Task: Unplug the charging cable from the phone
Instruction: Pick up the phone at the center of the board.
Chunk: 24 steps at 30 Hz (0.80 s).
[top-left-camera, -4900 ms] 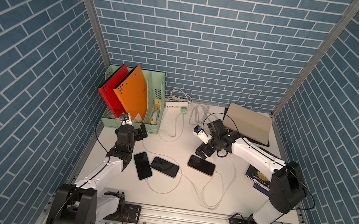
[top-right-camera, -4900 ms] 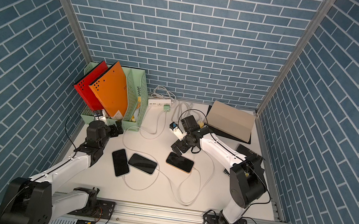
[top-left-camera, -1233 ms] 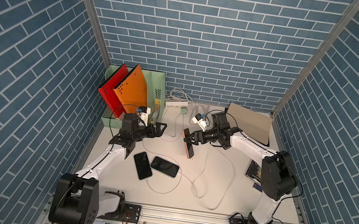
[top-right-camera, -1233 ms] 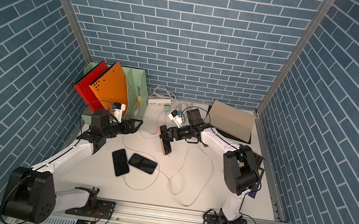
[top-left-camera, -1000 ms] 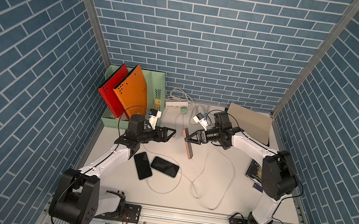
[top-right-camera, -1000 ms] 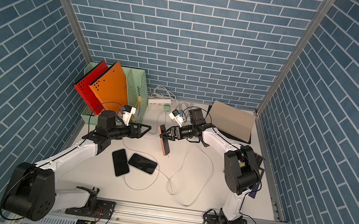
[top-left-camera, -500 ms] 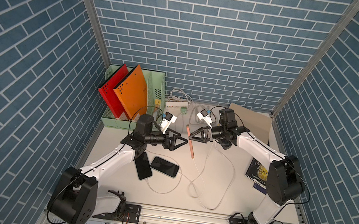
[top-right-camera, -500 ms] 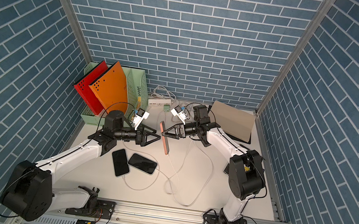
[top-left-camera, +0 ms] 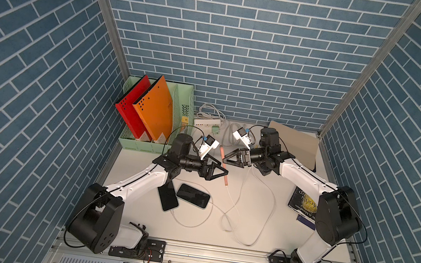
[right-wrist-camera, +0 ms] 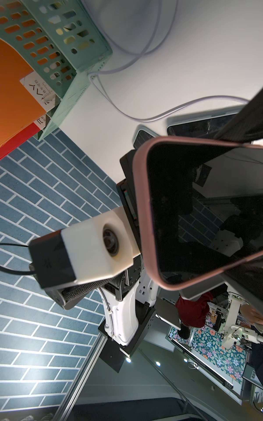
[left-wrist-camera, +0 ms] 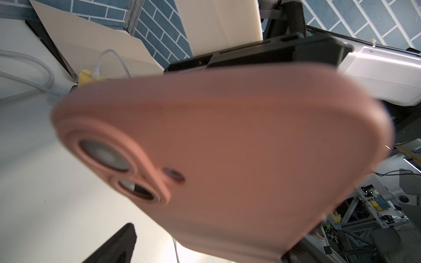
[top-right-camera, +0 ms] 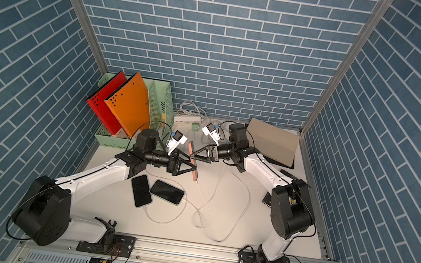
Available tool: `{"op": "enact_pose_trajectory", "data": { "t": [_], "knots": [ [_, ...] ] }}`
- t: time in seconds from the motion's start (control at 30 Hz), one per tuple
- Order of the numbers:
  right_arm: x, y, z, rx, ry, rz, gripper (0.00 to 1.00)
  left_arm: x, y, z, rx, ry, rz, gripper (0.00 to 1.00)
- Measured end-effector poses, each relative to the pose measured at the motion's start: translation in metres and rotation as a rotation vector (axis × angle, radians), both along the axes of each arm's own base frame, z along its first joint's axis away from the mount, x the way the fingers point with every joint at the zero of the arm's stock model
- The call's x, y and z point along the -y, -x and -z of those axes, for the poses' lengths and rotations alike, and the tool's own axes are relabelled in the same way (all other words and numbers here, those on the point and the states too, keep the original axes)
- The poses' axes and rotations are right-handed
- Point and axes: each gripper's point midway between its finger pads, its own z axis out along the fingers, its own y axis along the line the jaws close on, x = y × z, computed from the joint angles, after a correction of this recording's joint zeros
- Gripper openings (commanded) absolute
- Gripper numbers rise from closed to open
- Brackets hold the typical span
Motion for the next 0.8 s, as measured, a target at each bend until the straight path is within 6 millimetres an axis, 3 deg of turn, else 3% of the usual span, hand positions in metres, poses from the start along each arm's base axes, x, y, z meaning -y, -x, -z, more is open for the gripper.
{"op": "enact_pose_trajectory", "data": {
  "t": [0.47, 0.8],
  "knots": [
    [-0.001, 0.000, -0.019, -0.020, -0.086, 0.015, 0.29, 0.005, 0.011, -0.006, 0.010, 0.029, 0.064, 0.99],
    [-0.001, 0.001, -0.027, 0.008, -0.114, 0.010, 0.28, 0.008, 0.018, -0.013, 0.031, 0.049, 0.099, 0.83]
  ]
}}
